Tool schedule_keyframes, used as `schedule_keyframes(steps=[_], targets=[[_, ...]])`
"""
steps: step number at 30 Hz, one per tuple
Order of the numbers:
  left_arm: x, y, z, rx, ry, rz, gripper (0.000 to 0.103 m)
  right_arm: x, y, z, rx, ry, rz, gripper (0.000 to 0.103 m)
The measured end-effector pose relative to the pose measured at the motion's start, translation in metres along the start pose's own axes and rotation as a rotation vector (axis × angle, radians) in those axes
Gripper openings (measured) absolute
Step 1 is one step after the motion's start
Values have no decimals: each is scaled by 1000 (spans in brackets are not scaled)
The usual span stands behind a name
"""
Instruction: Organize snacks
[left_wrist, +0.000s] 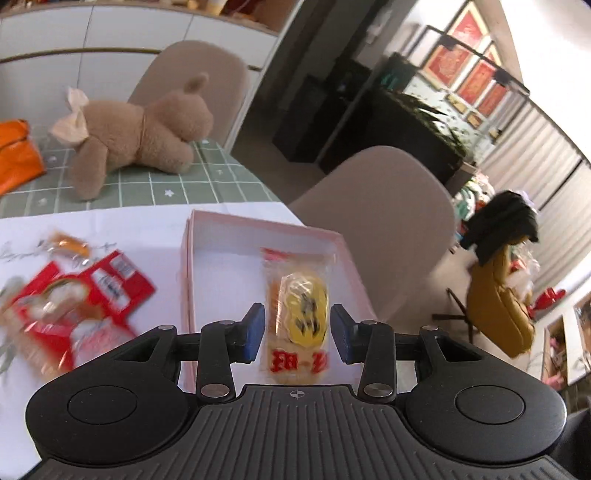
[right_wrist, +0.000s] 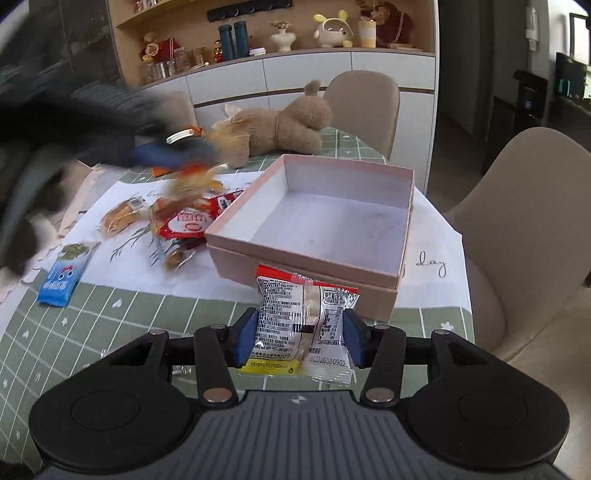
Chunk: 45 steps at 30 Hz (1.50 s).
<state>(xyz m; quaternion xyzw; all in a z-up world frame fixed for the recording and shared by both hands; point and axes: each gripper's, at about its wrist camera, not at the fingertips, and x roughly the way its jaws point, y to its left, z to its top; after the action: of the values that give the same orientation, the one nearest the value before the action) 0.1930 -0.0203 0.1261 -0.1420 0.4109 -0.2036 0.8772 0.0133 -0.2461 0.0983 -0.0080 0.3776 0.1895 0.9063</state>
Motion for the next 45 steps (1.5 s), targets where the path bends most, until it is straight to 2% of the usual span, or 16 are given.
schedule_keyframes(steps=[3,5,8,11,12,13,15,17,22,27,32,33,35,38,41,45], targets=[[20,9,1,-39,-29,19,43,8,5,7,-25,-21,-23,48],[13,22,0,-73,-51,-3,43,12,9,14,-40,-39,-57,48],[-3,37,-1,-78,-88,59,43,16,9,28,-37,-79,-68,48],[-14,59,-3,-126,-101,91,43,36,3,58,-24,-144,-124,50],[-20,65,-8,-141,-98,97,43,45,-1,69,-3,-171,-142,57],[-25,71,-13,-149,-93,107,43,53,-5,78,13,-180,-164,70],[-39,79,-28,-142,-81,136,43,78,-11,96,16,-133,-201,73],[-53,87,-47,-135,-61,181,43,90,-7,101,3,-63,-155,72],[-89,117,-105,-201,9,286,43,73,24,62,-108,17,35,72],[-126,137,-144,-274,-4,378,43,61,69,3,-227,176,211,72],[-164,153,-160,-342,-72,465,43,63,96,-43,-343,250,241,72],[-167,156,-160,-346,-79,477,43,66,98,-46,-346,261,253,75],[-170,161,-161,-362,-80,491,43,65,104,-55,-376,233,252,77],[-160,166,-154,-384,-62,462,43,73,114,-56,-428,200,233,78],[-138,154,-134,-333,-52,418,43,83,118,-50,-441,155,216,78],[-96,140,-86,-294,-61,343,43,98,110,-34,-366,120,127,79]])
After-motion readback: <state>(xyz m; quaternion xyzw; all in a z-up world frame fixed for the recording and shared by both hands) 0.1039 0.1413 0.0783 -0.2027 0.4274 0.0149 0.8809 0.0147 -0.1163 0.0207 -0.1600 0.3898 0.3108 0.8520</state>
